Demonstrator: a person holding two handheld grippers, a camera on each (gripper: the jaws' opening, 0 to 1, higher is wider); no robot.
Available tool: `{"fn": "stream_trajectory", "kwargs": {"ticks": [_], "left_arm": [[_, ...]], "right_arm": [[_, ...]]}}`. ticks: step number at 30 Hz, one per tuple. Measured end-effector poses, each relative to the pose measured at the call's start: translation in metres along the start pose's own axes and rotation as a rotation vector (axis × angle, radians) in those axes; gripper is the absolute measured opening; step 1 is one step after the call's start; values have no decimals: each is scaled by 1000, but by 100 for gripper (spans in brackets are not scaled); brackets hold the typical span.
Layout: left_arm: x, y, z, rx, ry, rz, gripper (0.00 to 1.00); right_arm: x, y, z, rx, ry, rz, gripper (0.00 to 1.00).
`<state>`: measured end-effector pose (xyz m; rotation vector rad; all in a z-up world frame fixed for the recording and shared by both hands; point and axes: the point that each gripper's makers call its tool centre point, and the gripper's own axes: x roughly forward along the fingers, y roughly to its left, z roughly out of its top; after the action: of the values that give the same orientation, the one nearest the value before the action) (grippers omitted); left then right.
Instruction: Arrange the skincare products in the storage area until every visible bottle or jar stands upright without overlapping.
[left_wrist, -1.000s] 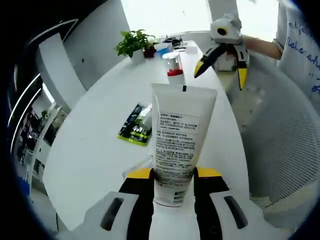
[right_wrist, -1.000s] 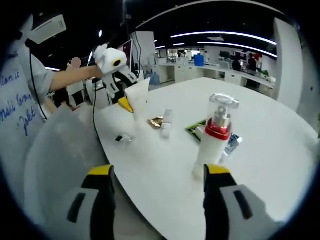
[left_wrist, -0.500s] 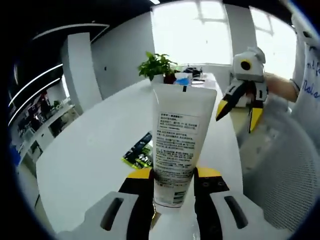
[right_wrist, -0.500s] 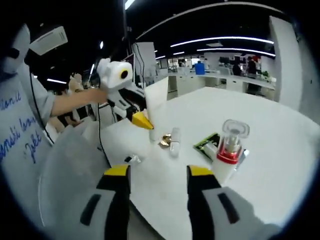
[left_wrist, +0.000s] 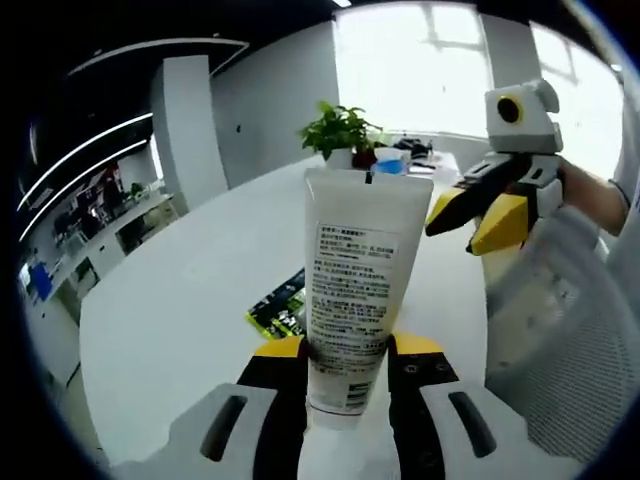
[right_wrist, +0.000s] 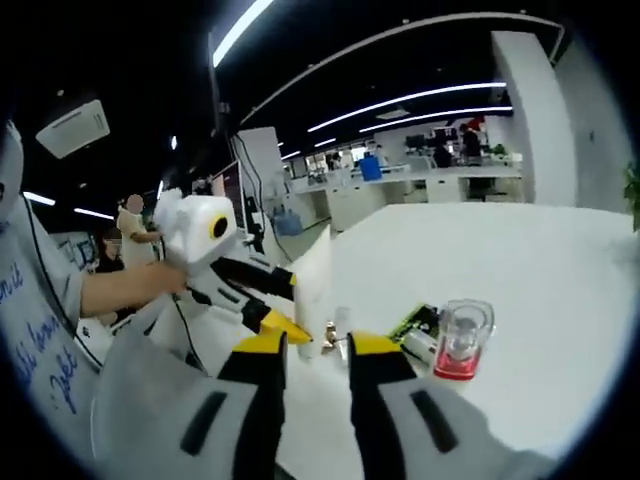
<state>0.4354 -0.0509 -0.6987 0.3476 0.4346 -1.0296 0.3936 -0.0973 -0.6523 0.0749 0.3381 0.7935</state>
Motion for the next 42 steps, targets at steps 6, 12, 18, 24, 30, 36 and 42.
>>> {"fn": "stream_trajectory", "kwargs": {"ticks": [6, 12, 18, 24, 30, 36, 42], "left_arm": [[3, -4, 5, -74, -20, 63, 27], [7, -20, 10, -84, -24, 84, 27], [8, -21, 15, -171, -74, 116, 27], [11, -18, 17, -178, -86, 197, 28], [13, -12, 21, -65, -71, 315, 29], [13, -11, 32, 89, -48, 434, 40], [8, -7, 42, 291, -15, 559, 35]], "right_arm": [[10, -1, 9, 46, -48, -25, 21], [20, -1, 20, 60, -83, -40, 17], [25, -4, 24, 42, -78, -55, 13], [28, -5, 26, -15, -54, -81, 10], [28, -12, 30, 28, -112, -141, 9], [26, -17, 36, 101, -173, -159, 8], [25, -20, 37, 304, -249, -116, 8]]}}
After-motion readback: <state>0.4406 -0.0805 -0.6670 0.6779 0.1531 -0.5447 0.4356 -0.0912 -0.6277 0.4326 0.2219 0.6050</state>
